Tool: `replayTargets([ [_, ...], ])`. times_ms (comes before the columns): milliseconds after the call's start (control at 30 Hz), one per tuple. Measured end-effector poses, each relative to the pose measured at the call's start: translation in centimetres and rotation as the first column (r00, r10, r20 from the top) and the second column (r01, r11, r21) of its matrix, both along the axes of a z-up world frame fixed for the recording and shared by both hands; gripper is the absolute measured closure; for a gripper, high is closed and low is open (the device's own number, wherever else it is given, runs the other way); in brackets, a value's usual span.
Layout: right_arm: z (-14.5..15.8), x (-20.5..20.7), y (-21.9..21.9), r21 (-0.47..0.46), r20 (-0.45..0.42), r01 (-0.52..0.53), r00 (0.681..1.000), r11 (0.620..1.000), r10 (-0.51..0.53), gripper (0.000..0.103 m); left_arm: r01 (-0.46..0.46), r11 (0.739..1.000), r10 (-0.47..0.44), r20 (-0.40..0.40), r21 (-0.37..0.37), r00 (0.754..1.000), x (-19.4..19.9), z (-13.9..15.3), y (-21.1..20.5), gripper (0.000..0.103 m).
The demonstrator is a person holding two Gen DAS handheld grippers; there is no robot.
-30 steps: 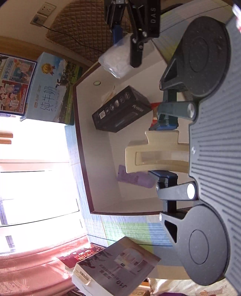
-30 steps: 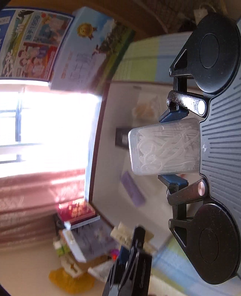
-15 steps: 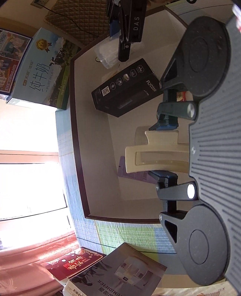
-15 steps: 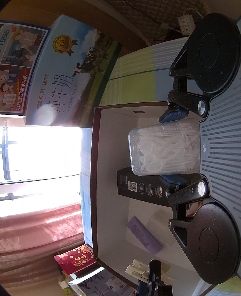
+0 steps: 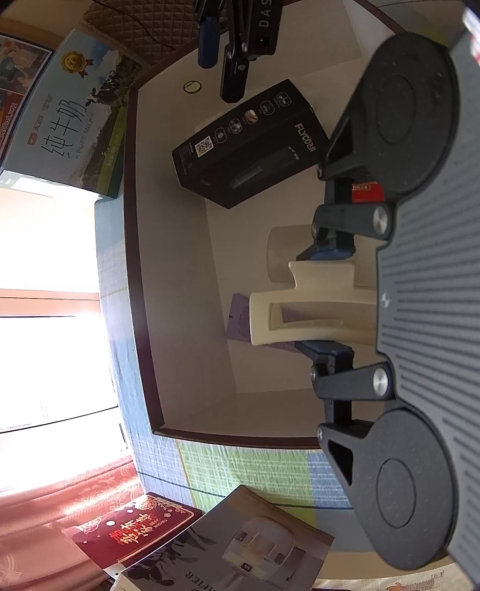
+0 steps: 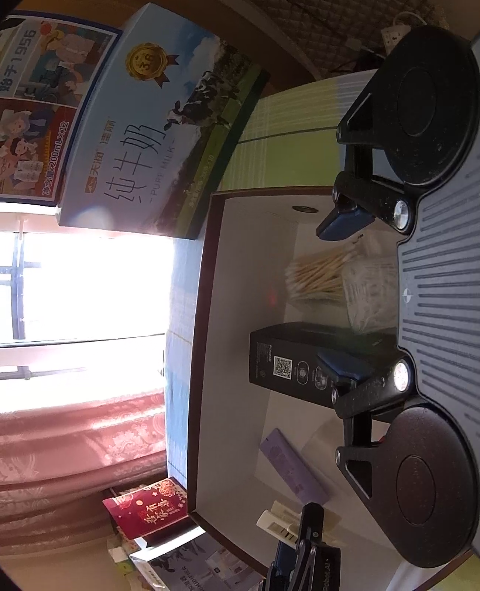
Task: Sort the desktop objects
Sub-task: 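Carry the hair clip and floss box into the brown box, open both grippers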
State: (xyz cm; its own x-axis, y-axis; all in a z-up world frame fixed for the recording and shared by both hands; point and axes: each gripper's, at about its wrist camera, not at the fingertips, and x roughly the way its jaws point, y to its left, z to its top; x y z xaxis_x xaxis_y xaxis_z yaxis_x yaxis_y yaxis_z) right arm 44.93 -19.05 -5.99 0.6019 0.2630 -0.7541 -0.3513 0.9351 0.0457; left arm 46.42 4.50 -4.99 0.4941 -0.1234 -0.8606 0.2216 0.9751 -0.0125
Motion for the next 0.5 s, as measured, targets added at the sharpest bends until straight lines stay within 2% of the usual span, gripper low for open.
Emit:
replayTargets([
  [400,0.6,-1.4,-0.9,0.054,-0.009,0.001,1.000,0.999,0.000,0.032,-0.002,0.999,0.002,-0.005,0.034,1.000,0.1,-1.1,-0.2,0.066],
  [500,1.0,-1.9,-1.0,0.075,-0.007,0.000,1.000,0.997,0.000,0.023,0.005,1.000,-0.005,-0.007,0.028,1.000,-0.1,-1.0,-0.3,0.058],
])
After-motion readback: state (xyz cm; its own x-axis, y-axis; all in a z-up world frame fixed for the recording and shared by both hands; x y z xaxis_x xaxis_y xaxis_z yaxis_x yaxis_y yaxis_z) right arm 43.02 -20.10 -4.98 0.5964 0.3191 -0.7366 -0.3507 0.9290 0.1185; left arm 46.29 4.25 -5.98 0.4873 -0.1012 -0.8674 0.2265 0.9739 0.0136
